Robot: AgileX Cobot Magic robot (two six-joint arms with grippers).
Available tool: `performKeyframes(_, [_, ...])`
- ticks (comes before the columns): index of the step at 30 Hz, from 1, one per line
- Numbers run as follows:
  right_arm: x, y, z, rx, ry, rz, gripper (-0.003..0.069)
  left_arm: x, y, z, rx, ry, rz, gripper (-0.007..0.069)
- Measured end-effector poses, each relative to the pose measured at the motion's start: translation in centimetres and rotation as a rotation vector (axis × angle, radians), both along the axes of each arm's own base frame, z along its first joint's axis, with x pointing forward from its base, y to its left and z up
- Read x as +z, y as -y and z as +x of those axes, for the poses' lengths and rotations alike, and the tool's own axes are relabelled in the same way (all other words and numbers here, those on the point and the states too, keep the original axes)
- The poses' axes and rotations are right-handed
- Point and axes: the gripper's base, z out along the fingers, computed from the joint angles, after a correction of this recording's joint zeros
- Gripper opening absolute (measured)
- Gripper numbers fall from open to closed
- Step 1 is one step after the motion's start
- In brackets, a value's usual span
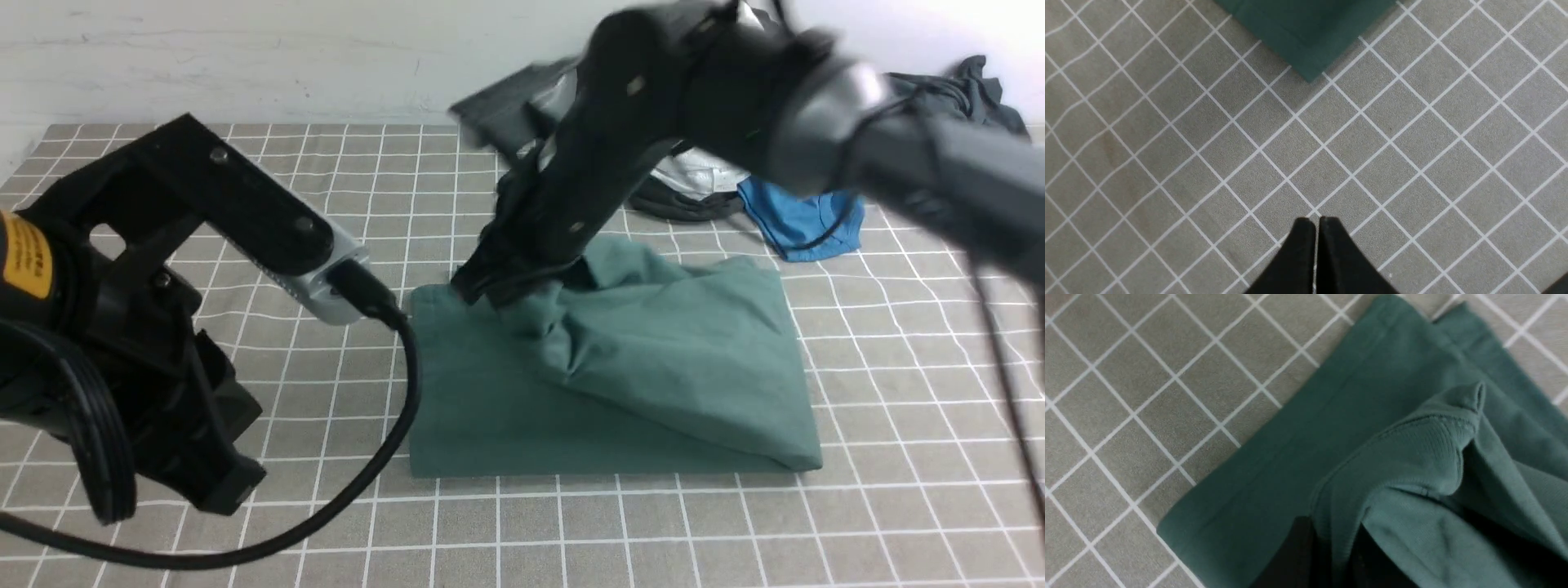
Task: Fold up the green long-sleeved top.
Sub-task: Use the right arm to drag the right edge of the fabric to the left and folds it over the left edge
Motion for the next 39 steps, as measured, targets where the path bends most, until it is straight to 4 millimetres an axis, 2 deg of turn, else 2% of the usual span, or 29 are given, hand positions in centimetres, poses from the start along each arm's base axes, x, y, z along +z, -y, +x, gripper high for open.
performKeyframes(1, [-0.8, -0.6, 0.2, 0.004, -0.019, 0.004, 0.0083, -0.1, -0.1, -0.2, 0.000, -0.002, 0.001, -0.0008])
performKeyframes(4, [-1.4, -1.2, 0.6, 0.004, -0.045, 0.022, 0.0150, -0.4, -0.3, -0.5, 0.000, -0.016, 0.009, -0.0008])
performKeyframes(5, [-1.1, -1.3, 0.7, 0.007, -0.048, 0.028, 0.0216, -0.6, -0.4, -0.8, -0.001, -0.023, 0.013, -0.0008])
performKeyframes(7, [-0.2, -1.4, 0.7, 0.013, -0.044, 0.036, 0.0302, -0.9, -0.6, -1.0, -0.001, -0.027, 0.016, -0.0008])
performKeyframes(9, [2.1, -1.3, 0.6, 0.030, -0.018, 0.041, 0.0437, -1.2, -0.8, -1.5, -0.001, -0.031, 0.018, -0.0008])
performKeyframes(11, [3.6, -1.1, 0.8, 0.034, 0.026, 0.032, 0.0515, -1.4, -1.0, -1.7, -0.001, -0.031, 0.018, -0.0008])
performKeyframes(13, [4.6, -0.8, 1.1, 0.021, 0.080, 0.009, 0.0552, -1.4, -1.1, -1.9, -0.001, -0.027, 0.017, -0.0008])
performKeyframes(16, [4.9, 0.1, 1.6, -0.027, 0.142, -0.069, 0.0566, -1.1, -1.2, -2.2, 0.000, -0.014, 0.009, -0.0008])
performKeyframes(21, [3.7, 0.7, 2.7, -0.103, 0.173, -0.162, 0.0507, -1.0, -1.4, -2.4, 0.000, -0.006, 0.004, -0.0008])
performKeyframes(26, [0.4, 0.9, 3.9, -0.164, 0.119, -0.207, 0.0300, -0.9, -1.4, -2.5, -0.001, -0.011, 0.007, -0.0008])
performKeyframes(31, [-2.1, 2.4, 4.5, -0.197, 0.048, -0.258, 0.0073, -0.9, -1.4, -2.5, -0.001, -0.009, 0.006, -0.0008])
performKeyframes(32, [-2.3, 2.5, 4.5, -0.197, 0.044, -0.261, 0.0065, -0.9, -1.4, -2.5, -0.001, -0.009, 0.006, -0.0008])
performKeyframes(34, [-3.9, 3.3, 4.5, -0.204, -0.002, -0.300, 0.0004, -0.9, -1.4, -2.5, 0.000, -0.004, 0.005, -0.0008])
performKeyframes(39, [-6.9, 4.0, 4.9, -0.208, -0.051, -0.356, -0.0013, -0.8, -1.3, -2.2, 0.001, 0.022, -0.010, -0.0008])
